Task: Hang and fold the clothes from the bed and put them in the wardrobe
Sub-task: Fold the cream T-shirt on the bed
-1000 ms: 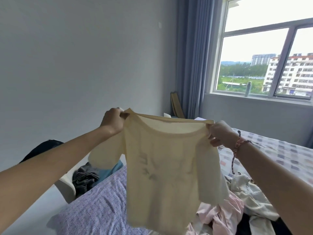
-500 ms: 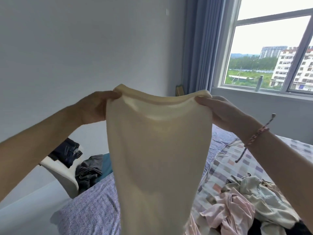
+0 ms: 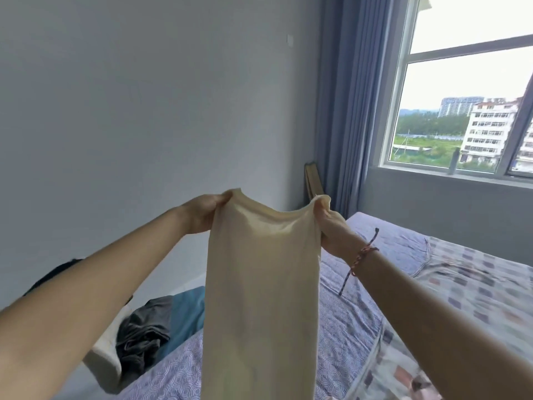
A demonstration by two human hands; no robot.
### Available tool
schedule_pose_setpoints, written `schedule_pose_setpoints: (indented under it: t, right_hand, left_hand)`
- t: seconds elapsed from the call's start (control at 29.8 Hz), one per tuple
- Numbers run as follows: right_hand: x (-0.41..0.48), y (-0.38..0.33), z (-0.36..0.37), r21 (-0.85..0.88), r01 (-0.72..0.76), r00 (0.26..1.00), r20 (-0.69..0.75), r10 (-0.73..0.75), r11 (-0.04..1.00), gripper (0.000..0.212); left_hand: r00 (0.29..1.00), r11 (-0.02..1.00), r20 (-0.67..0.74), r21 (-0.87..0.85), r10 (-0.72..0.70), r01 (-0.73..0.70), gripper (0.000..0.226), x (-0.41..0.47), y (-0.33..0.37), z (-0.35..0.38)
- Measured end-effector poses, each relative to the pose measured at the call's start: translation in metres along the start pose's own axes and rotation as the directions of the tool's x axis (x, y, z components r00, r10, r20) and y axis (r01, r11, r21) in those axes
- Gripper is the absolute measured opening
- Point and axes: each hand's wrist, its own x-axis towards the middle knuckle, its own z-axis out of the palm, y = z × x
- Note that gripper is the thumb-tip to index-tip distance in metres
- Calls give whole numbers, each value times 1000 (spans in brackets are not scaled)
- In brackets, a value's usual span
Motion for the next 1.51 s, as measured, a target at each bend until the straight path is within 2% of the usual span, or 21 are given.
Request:
schedule_pose_setpoints:
  t: [0.13,0.2,0.3,0.37,0.47,0.54,0.57,0.6,0.64,0.67,0.71,0.74,0.77,0.81,0.87,0.91,0.97,1.11,1.28,1.38,1.51]
  right_hand:
    - [-17,-34,-2,-81,131,966,235,-109,988,45]
    - [-41,-31,-8,-118,115,936,344,-69,986,39]
    - [-80,12,-28,-267,97,873,485,47,959,29]
    - [-116,80,-44,-407,51,828,527,189,912,28]
    - [-170,171,-59,-582,-66,792,463,397,811,46]
    - [-210,247,-79,-759,-156,685,378,623,632,23]
    - [-221,306,-103,-842,-168,713,256,652,513,7]
    - [-237,356,-140,-919,-67,765,203,611,389,7]
    - [-238,407,-148,-955,-57,711,165,683,291,19]
    - [-265,473,-157,-946,-226,683,17,730,233,32]
    - [-272,488,-156,-915,-317,668,-29,743,248,39]
    - [-287,498,-159,-941,-247,632,22,775,229,38]
    - [-302,469,-155,-967,-139,643,75,762,213,35]
    - [-307,440,-138,-966,-152,633,68,771,209,29]
    - [-291,409,-111,-977,-157,582,27,813,145,23]
    - [-280,405,-111,-975,-115,585,88,806,190,23]
    - [-250,416,-109,-969,-127,652,79,754,212,28]
    - [-198,446,-77,-924,-172,725,116,679,341,16]
    - [-162,488,-17,-901,-185,738,135,661,391,56]
    - [-146,508,3,-960,-87,731,119,672,265,70]
    - [-142,524,18,-982,-118,631,40,775,147,59]
  left_hand:
    - [977,995,195,41,86,-95,40,-20,30,4]
    - [956,994,291,91,37,-66,48,-42,26,12]
    - [885,951,427,305,-185,52,36,-75,-18,26]
    - [758,843,509,529,-407,97,25,-97,-86,46]
    - [594,705,505,692,-626,155,17,-125,-204,93]
    - [523,604,436,771,-733,204,18,-146,-300,127]
    - [493,534,388,823,-779,194,20,-165,-351,145]
    - [484,480,355,863,-800,160,26,-183,-391,158]
    - [469,410,294,897,-833,165,31,-191,-421,164]
    - [416,360,250,909,-874,211,35,-217,-457,178]
    - [387,326,220,916,-895,235,38,-222,-475,182]
    - [357,307,206,918,-911,253,39,-232,-497,187]
    - [359,309,207,917,-910,252,39,-231,-500,186]
    - [385,333,215,903,-897,271,38,-229,-508,187]
    - [543,409,178,846,-821,342,34,-211,-509,182]
    - [634,440,118,814,-764,380,32,-201,-510,177]
    - [737,491,-24,731,-675,473,26,-173,-515,162]
    - [802,574,-208,600,-561,557,26,-121,-524,122]
    - [843,595,-308,604,-440,531,25,-43,-528,74]
    - [884,576,-313,673,-347,465,25,16,-529,55]
    - [905,527,-328,736,-272,425,30,87,-538,49]
